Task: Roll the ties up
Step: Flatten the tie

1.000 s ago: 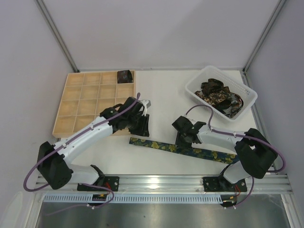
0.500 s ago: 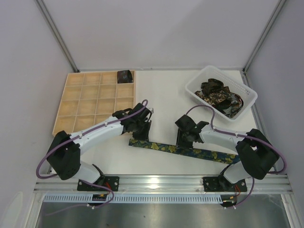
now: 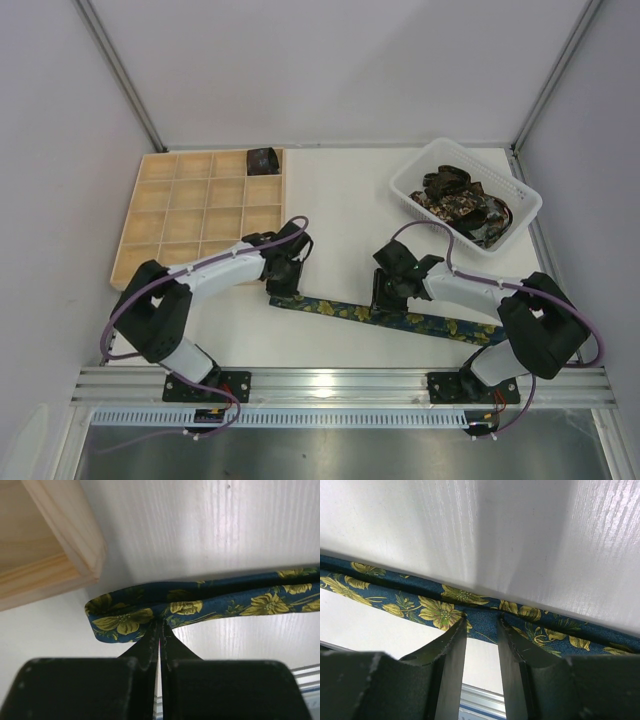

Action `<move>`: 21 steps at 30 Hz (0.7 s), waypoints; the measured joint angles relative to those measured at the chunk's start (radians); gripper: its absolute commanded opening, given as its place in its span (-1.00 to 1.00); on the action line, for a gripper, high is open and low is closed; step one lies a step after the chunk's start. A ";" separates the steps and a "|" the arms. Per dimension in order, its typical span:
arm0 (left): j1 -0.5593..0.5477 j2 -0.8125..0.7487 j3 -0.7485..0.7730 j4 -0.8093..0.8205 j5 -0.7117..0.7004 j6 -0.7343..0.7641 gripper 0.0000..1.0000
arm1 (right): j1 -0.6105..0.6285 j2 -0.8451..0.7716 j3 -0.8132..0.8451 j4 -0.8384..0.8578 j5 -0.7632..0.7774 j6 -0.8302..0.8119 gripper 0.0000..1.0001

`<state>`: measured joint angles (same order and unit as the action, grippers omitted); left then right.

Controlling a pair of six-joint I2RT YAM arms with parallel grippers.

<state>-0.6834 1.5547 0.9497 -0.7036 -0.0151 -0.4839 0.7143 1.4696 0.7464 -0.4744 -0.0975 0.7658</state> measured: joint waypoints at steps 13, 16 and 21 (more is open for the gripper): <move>0.008 0.081 -0.004 0.047 -0.064 0.023 -0.99 | -0.002 -0.005 -0.010 0.010 -0.014 -0.004 -0.25; 0.008 0.081 -0.004 0.045 -0.065 0.017 -0.99 | -0.002 -0.008 -0.013 0.012 -0.014 -0.004 -0.25; 0.008 0.051 -0.033 0.047 -0.065 -0.011 -0.99 | -0.002 -0.011 -0.013 0.006 -0.012 -0.005 -0.24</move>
<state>-0.6754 1.6062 0.9165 -0.6567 -0.0803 -0.4950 0.7128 1.4590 0.7338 -0.4683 -0.1097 0.7612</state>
